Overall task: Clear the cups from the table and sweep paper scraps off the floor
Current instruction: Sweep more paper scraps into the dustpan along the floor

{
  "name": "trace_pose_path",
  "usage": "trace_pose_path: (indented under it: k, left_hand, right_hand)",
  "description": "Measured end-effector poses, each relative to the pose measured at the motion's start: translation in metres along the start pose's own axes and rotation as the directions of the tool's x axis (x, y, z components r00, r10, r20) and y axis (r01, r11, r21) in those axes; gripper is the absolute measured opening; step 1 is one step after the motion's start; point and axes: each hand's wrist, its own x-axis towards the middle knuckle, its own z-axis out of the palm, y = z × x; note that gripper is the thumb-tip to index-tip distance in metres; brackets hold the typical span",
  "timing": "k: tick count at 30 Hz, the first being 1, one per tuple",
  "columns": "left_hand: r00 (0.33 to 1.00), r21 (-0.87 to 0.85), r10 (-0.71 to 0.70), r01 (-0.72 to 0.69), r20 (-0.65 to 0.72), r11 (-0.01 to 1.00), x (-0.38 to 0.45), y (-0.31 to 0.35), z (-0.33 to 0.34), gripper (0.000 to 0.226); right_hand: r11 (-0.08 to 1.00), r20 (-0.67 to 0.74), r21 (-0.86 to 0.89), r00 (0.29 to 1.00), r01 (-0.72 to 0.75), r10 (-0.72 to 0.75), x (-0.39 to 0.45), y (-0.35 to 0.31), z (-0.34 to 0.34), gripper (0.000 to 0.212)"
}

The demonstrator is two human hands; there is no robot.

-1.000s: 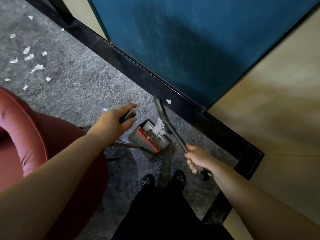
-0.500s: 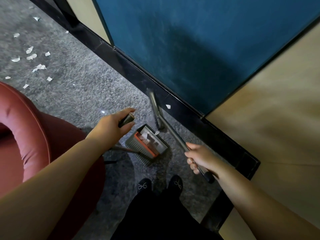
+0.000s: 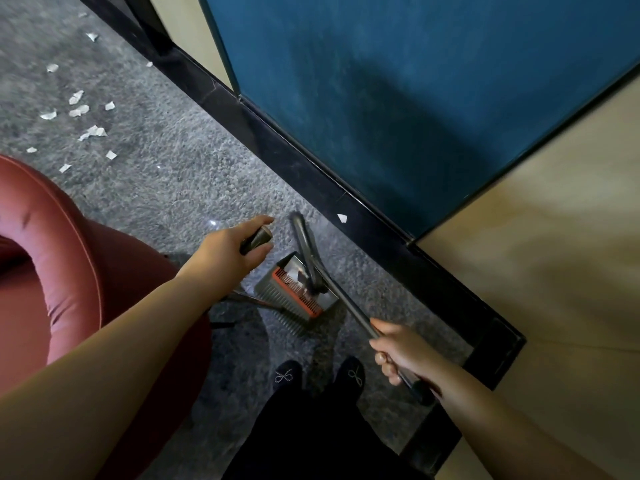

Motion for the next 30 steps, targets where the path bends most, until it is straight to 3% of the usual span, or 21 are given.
trace_pose_path:
  k: [4,12,19,26,30]
  left_hand:
    - [0.997,-0.059,-0.05,0.046,-0.058,0.997,-0.002,0.0,-0.002,0.044]
    - [0.992,-0.161,-0.058,0.04,-0.112,0.986,0.029,0.018,-0.018,0.037]
    - [0.997,-0.155,-0.009,-0.002,-0.073,0.988,0.085,0.037,-0.039,0.039]
    - [0.997,-0.126,-0.019,0.01,-0.072,0.992,0.131,0.042,-0.031,0.041]
    - [0.993,-0.206,-0.083,0.063,-0.089,0.976,0.15,0.043,-0.027,0.04]
  right_hand:
    - [0.997,0.007,0.04,0.998,0.062,-0.063,-0.019,-0.021,-0.016,0.058]
    - [0.981,-0.13,-0.081,0.973,0.179,-0.188,-0.019,-0.083,-0.044,0.059]
    - [0.961,-0.238,-0.209,0.944,0.182,-0.23,0.013,-0.137,-0.072,0.061]
    - [0.912,-0.197,-0.389,0.956,0.129,-0.219,0.055,-0.168,-0.099,0.06]
    - [0.885,-0.202,-0.459,0.96,0.084,-0.196,0.086,-0.195,-0.113,0.06]
